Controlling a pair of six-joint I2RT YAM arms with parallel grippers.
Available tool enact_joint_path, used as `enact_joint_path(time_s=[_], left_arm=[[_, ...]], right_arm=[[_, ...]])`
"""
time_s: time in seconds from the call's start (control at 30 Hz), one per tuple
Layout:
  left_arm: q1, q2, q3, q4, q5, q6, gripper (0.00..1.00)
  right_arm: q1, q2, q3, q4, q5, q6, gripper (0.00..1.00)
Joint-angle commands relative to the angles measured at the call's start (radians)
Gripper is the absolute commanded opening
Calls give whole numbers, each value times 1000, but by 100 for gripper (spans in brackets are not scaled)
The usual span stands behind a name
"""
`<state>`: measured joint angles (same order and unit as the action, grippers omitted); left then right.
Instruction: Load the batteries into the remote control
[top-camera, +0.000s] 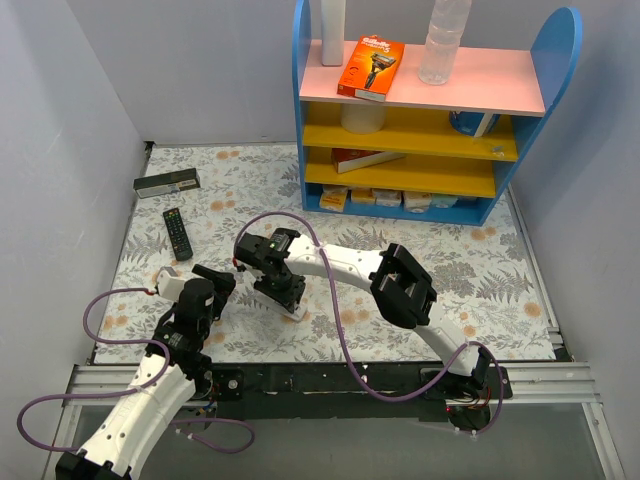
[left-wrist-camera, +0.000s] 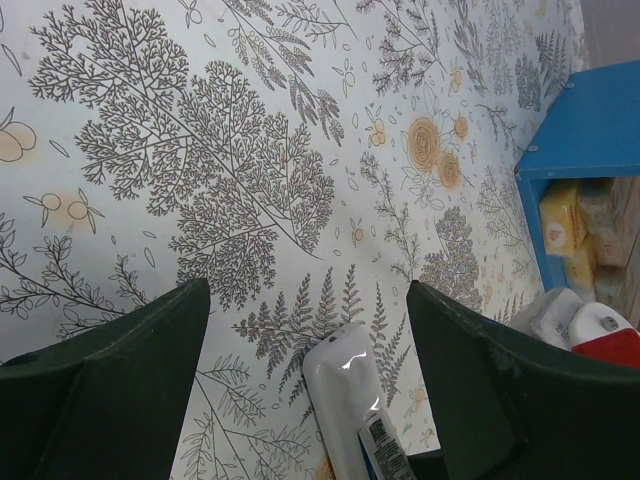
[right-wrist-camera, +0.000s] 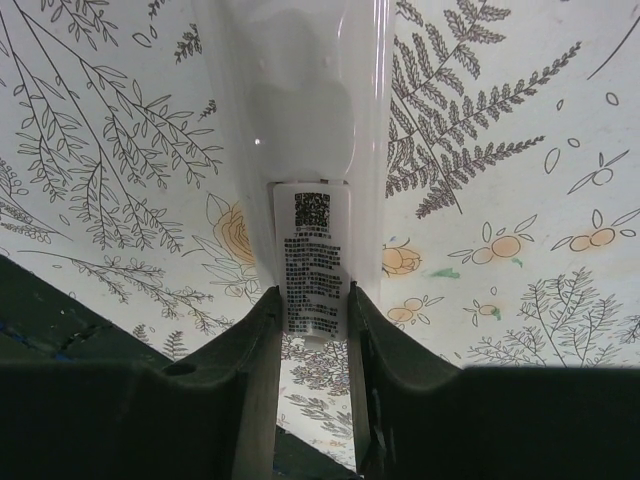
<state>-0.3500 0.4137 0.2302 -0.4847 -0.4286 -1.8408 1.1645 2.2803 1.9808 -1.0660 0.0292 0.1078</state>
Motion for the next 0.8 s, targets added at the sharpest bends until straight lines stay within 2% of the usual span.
enact_joint_path(time_s=[0.0, 0.1, 0.33, 0.57, 0.77], left_arm=[[-1, 2, -12, 11, -6, 11, 80], [-1, 4, -11, 9, -6, 12, 80], [-1, 4, -12, 11, -1, 15, 80], [-1, 4, -14, 15, 7, 20, 80], [-1, 2, -14, 31, 34, 46, 80]], right_arm=[[-3, -31, -4, 109, 46, -8, 14], [-3, -27, 10, 103, 29, -7, 17], [-23, -12, 88, 38, -22, 19, 16], [-57, -18, 99, 20, -66, 41, 17], [-55, -51, 46, 26, -63, 35, 11]])
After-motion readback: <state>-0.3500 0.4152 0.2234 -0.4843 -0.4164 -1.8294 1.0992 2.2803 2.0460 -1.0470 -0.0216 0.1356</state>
